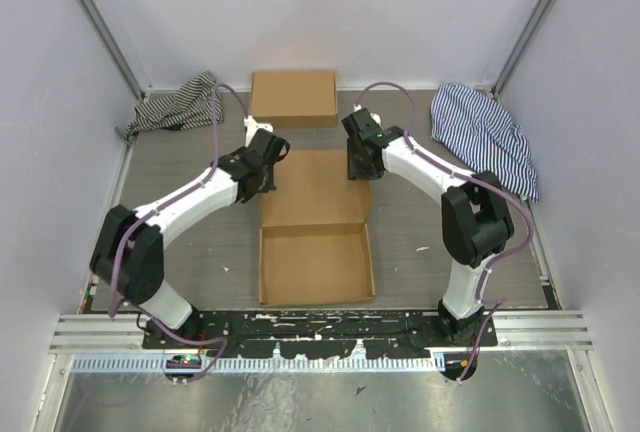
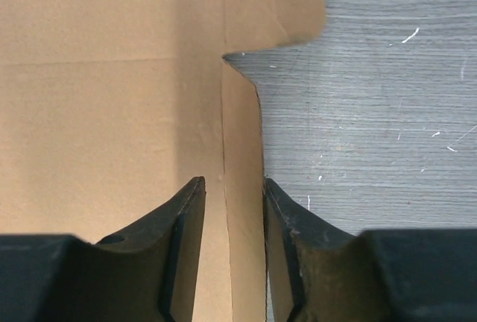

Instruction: Fold the paper box

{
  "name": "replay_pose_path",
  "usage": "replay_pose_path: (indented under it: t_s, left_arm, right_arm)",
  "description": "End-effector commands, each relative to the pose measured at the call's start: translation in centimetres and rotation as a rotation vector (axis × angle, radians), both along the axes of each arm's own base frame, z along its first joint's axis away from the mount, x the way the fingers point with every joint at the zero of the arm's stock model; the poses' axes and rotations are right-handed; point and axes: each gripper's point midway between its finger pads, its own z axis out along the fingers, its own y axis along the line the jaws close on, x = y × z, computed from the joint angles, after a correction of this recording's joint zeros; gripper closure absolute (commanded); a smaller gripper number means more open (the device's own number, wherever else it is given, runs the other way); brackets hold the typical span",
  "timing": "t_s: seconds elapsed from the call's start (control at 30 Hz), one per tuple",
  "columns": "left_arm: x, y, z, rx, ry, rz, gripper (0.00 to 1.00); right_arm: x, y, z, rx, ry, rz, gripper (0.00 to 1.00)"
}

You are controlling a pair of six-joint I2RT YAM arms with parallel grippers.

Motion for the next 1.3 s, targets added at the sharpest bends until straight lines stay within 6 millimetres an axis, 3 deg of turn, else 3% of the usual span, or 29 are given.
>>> replay_pose_path:
  t_s: [0.0, 0.1, 0.4, 0.67, 0.8, 0.87, 0.97, 1.03, 1.1, 1.2, 1.27]
  left_arm:
    - [1.5, -1.2, 4.0, -0.106, -0.214, -0.063, 1.00]
    - [1.1, -1.4, 4.9, -0.134, -0.279, -0.114, 1.00]
    - [-0.5, -0.7, 10.1, -0.264, -0.559, -0.173, 1.00]
    - [-2.1, -0.8, 12.2, -0.330, -0.687, -0.254, 1.00]
    - [-2.2, -0.7, 12.2, -0.326, -0.694, -0.256, 1.00]
    - [-2.2, -0.8, 12.2, -0.323, -0.693, -0.259, 0.99]
    - [-2.0, -0.7, 12.7, -0.318, -0.690, -0.250, 0.86]
    - [-1.9, -0.4, 13.0, -0.302, -0.674, -0.231, 0.78]
    - [-1.8, 0.1, 13.2, -0.274, -0.644, -0.204, 0.64]
    - [-1.7, 1.0, 13.7, -0.231, -0.604, -0.160, 0.50]
    - [-1.9, 1.6, 13.9, -0.218, -0.581, -0.132, 0.45]
  right_arm:
    - [0.7, 0.9, 4.2, 0.102, -0.082, 0.061, 0.57]
    - [1.0, 0.4, 5.1, 0.108, -0.091, 0.075, 0.55]
    - [0.8, -0.9, 6.6, 0.179, -0.082, 0.098, 0.59]
    - [0.5, -0.5, 8.4, 0.224, -0.107, 0.135, 0.64]
    - [0.2, -0.5, 9.7, 0.242, -0.128, 0.162, 0.72]
    - [0.2, -0.8, 10.1, 0.235, -0.146, 0.153, 0.82]
    - [0.5, -1.3, 11.1, 0.223, -0.199, 0.136, 0.95]
    - [0.6, -1.5, 12.2, 0.227, -0.262, 0.142, 0.97]
    - [0.7, -1.9, 13.8, 0.230, -0.346, 0.144, 0.99]
    - [0.7, -3.0, 16.0, 0.210, -0.459, 0.136, 0.99]
    - [0.6, -3.5, 17.0, 0.196, -0.517, 0.140, 0.99]
